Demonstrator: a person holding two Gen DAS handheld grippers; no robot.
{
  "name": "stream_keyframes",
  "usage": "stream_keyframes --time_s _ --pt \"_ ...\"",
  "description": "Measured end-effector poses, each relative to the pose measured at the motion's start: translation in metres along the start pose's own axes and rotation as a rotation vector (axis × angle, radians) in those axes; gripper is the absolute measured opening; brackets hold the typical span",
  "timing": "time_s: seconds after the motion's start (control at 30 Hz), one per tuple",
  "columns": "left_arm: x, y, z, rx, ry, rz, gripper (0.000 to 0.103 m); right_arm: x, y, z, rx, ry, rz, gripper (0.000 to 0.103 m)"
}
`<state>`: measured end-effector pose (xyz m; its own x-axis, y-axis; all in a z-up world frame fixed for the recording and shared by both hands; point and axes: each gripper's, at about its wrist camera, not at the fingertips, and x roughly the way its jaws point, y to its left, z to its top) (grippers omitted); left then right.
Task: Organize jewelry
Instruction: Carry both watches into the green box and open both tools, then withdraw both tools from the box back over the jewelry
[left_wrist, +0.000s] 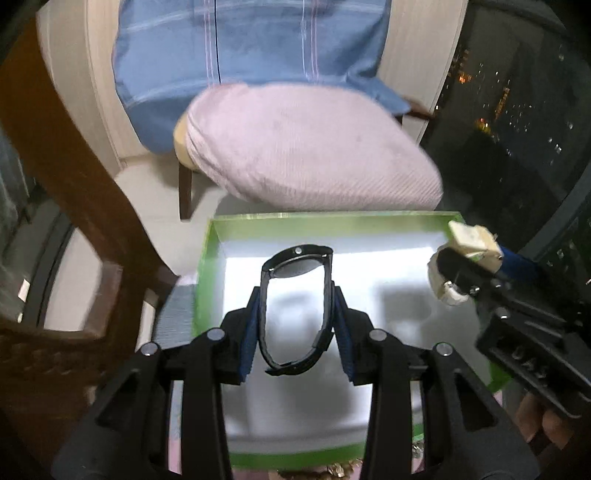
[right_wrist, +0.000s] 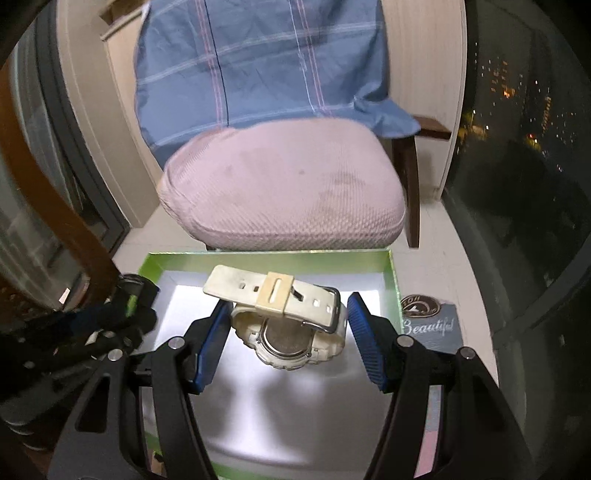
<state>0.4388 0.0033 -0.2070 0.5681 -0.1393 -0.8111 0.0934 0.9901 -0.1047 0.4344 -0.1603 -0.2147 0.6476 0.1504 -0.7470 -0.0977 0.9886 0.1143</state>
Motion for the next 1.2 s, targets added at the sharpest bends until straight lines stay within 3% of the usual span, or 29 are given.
stream_keyframes --time_s 0.13,0.33,0.4,0.5,0.57,0.6,0.7,0.83,0.93,1.1,1.2 --pt "0.026 0.007 0.002 -0.034 0.058 0.023 0.037 0.019 0.000 0.000 0.000 0.044 -0.031 0.063" --pt "0.034 0.005 0.005 -0.024 0.071 0.033 0.039 0.029 -0.003 0.000 0.016 0.070 -0.035 0.063" --pt "0.034 0.003 0.006 -0.014 0.068 0.031 0.046 0.028 -0.002 0.000 0.009 0.070 -0.030 0.064" --pt "0.023 0.003 0.005 0.009 0.027 0.045 0.068 0.023 -0.004 0.002 0.004 0.053 -0.038 0.068" --pt "0.008 0.003 0.004 0.016 -0.013 0.041 0.078 0.009 -0.008 0.001 0.021 0.014 -0.018 0.073" --pt "0.000 0.003 0.003 0.015 -0.031 0.039 0.081 0.001 -0.010 0.000 0.029 -0.008 -0.007 0.077" --pt "-0.045 0.001 -0.004 -0.009 -0.090 0.008 0.084 -0.041 -0.022 -0.006 0.073 -0.097 0.020 0.077" --pt "-0.141 -0.010 -0.039 0.063 -0.275 0.008 0.098 -0.126 -0.030 -0.034 0.071 -0.216 0.060 0.081" --pt "-0.206 -0.015 -0.083 0.100 -0.407 0.023 0.099 -0.190 -0.032 -0.071 0.048 -0.295 0.042 0.086" --pt "-0.248 -0.009 -0.151 0.029 -0.431 -0.009 0.099 -0.253 -0.022 -0.144 0.024 -0.317 0.048 0.087" --pt "-0.251 -0.010 -0.182 0.001 -0.420 -0.027 0.099 -0.261 -0.011 -0.172 -0.006 -0.303 0.039 0.087"
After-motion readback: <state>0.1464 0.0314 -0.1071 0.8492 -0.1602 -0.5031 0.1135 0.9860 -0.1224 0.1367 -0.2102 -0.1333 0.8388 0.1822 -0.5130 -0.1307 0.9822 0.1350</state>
